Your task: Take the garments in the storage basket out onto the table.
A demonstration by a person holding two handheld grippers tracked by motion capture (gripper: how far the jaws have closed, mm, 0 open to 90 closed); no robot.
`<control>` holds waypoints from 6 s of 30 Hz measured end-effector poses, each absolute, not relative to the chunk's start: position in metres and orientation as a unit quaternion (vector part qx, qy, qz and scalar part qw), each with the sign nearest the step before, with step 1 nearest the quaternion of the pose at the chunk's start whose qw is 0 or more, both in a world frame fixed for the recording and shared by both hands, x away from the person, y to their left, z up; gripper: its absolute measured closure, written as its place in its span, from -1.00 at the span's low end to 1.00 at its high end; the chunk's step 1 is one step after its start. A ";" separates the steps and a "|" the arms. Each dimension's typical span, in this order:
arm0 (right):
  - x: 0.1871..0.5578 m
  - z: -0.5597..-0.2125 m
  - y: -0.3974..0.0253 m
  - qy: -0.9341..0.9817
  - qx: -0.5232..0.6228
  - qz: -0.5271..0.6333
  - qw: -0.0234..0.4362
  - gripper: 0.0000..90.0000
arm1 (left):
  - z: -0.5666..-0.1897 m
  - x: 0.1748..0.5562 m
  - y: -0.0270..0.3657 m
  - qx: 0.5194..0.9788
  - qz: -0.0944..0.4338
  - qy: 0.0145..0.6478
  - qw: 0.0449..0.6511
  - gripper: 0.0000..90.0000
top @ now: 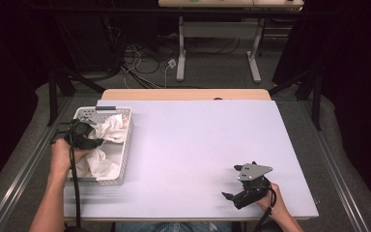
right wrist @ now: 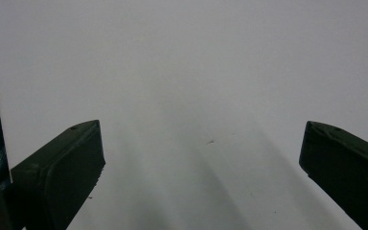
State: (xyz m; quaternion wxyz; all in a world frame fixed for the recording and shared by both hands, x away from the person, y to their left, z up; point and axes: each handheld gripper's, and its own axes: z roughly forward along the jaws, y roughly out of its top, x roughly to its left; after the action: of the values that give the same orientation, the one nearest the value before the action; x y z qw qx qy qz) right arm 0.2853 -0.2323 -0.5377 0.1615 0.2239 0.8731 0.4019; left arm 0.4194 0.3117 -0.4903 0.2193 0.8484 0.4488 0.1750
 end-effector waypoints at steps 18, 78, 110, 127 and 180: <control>0.285 -0.538 -0.232 0.873 0.223 0.402 0.161 -0.97 | -0.474 0.408 0.305 0.844 0.202 0.432 0.246 0.52; 0.285 -0.538 -0.231 0.875 0.223 0.397 0.164 -0.97 | -0.438 0.384 0.296 0.823 0.267 0.397 0.306 0.53; 0.285 -0.538 -0.230 0.876 0.223 0.394 0.164 -0.96 | -0.418 0.371 0.287 0.811 0.304 0.372 0.335 0.53; 0.284 -0.538 -0.230 0.874 0.229 0.395 0.167 -0.96 | -0.410 0.374 0.278 0.824 0.300 0.351 0.328 0.53; 0.285 -0.539 -0.229 0.877 0.221 0.394 0.166 -0.96 | -0.352 0.384 0.211 0.846 0.299 0.266 0.352 0.53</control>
State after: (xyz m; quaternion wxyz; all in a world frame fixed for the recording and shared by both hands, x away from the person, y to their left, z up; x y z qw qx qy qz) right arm 0.2847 -0.2289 -0.5385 0.1659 0.2211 0.8765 0.3940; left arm 0.3836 0.2111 -0.3523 0.3520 0.8462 0.2659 0.2988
